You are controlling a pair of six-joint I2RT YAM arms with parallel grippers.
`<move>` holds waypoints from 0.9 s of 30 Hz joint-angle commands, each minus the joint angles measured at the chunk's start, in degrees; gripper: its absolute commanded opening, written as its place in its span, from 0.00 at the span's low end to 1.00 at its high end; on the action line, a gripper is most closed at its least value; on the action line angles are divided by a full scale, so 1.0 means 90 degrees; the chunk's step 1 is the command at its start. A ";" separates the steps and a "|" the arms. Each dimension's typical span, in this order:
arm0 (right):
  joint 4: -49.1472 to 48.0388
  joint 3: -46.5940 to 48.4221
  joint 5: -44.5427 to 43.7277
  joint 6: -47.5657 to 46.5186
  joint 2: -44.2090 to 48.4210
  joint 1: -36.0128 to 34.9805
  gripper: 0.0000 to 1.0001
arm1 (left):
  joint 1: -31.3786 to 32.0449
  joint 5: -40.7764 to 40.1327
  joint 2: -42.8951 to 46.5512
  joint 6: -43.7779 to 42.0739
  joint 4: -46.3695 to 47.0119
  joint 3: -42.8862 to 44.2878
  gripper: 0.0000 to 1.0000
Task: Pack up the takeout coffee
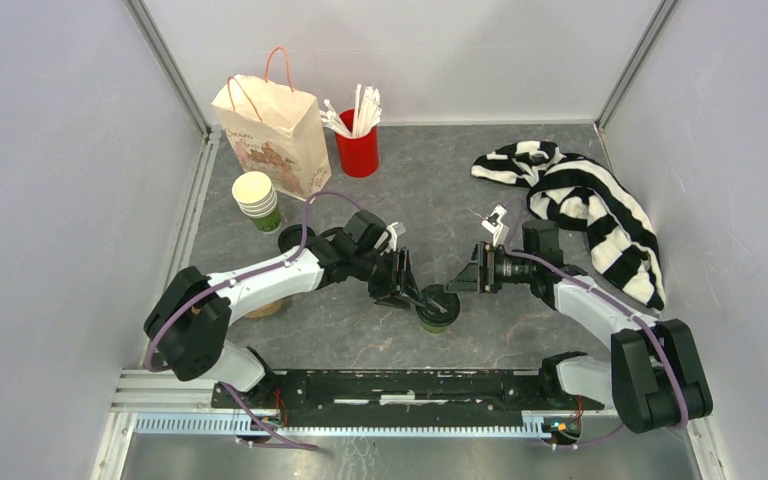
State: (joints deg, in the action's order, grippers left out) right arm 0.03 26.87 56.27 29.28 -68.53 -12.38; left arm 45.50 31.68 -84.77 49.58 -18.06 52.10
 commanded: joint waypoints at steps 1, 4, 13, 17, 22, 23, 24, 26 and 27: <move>-0.0384 0.0164 -0.0072 -0.0033 -0.0204 -0.0016 0.69 | 0.0040 0.0039 -0.0091 -0.0274 0.0091 -0.0046 0.51; -0.0414 0.0053 -0.0242 -0.0089 -0.0346 -0.0012 0.62 | 0.0043 -0.0007 -0.0102 -0.0275 0.0088 -0.0077 0.49; -0.0440 -0.0810 -0.0499 -0.0467 -0.0657 0.0148 0.56 | 0.0043 -0.0255 0.0004 -0.0187 0.0241 -0.0764 0.45; 0.0335 -0.0480 -0.0627 -0.0731 -0.0164 0.0127 0.60 | 0.0043 -0.0181 0.0143 -0.0182 0.0176 -0.0426 0.48; 0.1939 0.0632 -0.1005 -0.1397 0.0253 0.0086 0.73 | 0.0043 0.0025 0.0056 -0.0041 0.0148 0.0486 0.68; 0.2218 0.0801 -0.1066 -0.1496 0.0300 0.0065 0.76 | 0.0043 0.0034 0.0038 -0.0009 0.0109 0.0632 0.72; 0.2436 0.0981 -0.1140 -0.1591 0.0344 0.0058 0.80 | 0.0043 0.0021 0.0035 -0.0008 0.0058 0.0787 0.76; 0.2979 0.1315 -0.1368 -0.1775 0.0484 0.0028 0.89 | 0.0035 -0.0107 0.0074 -0.0080 -0.0162 0.1072 0.81; 0.3187 0.1492 -0.1536 -0.1884 0.0563 0.0009 0.93 | 0.0033 -0.0196 0.0103 -0.0150 -0.0385 0.1220 0.83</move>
State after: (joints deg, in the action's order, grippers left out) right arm 16.25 33.54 49.25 19.07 -66.65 -11.66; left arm 45.63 31.57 -84.51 49.63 -17.58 56.66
